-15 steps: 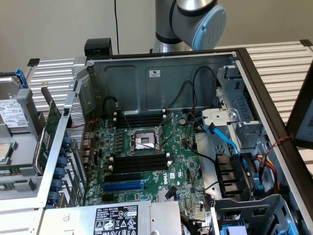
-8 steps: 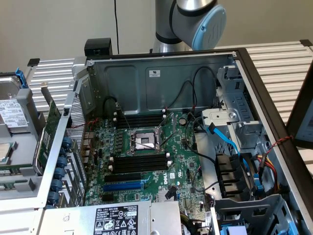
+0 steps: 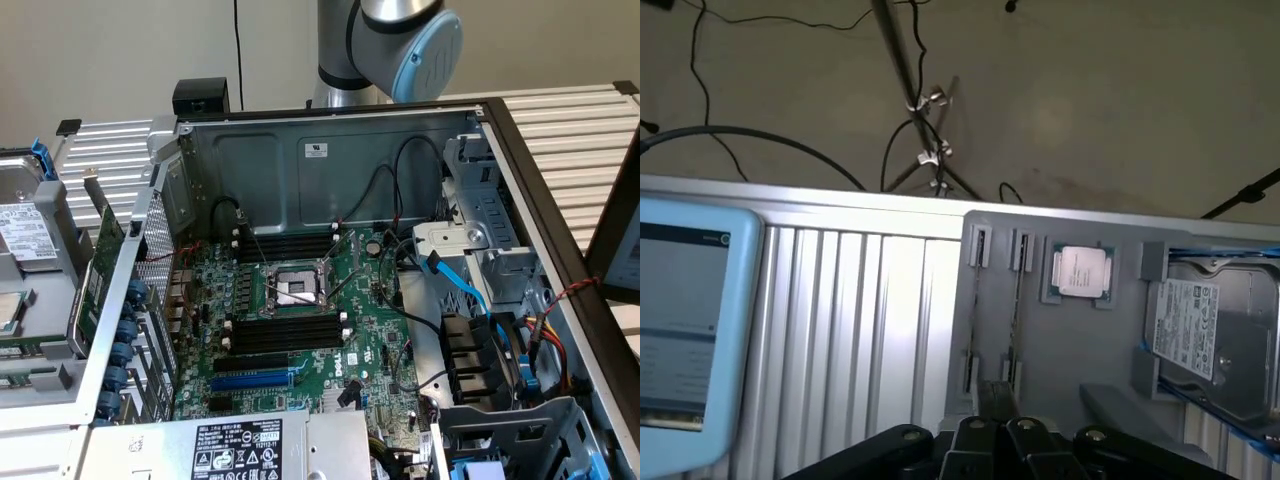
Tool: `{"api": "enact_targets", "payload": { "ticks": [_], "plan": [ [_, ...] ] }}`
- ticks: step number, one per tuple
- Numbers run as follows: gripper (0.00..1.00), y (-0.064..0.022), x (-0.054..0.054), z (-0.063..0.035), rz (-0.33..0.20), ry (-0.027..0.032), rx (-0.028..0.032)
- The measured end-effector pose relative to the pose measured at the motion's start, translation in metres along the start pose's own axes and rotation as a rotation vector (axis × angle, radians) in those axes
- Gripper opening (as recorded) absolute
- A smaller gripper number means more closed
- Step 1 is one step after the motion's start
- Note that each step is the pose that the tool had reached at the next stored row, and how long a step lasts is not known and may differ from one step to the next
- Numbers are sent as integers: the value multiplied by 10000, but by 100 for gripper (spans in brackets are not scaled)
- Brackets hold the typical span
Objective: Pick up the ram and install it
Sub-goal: 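Pick up the ram and move it above insertion slot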
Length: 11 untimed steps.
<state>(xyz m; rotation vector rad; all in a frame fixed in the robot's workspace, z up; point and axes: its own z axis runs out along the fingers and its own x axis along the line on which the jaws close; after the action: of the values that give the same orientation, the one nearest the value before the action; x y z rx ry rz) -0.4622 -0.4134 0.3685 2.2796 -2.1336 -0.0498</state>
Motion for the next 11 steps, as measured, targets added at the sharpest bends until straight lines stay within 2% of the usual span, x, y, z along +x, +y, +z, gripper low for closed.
{"api": "enact_targets", "payload": {
  "ticks": [2,3,4,11],
  "plan": [
    [24,-1,0,18,0,0,1],
    [24,-1,0,33,0,0,1],
    [31,-2,0,51,0,0,1],
    [33,-42,-2,178,1,-1,2]
  ]
}}
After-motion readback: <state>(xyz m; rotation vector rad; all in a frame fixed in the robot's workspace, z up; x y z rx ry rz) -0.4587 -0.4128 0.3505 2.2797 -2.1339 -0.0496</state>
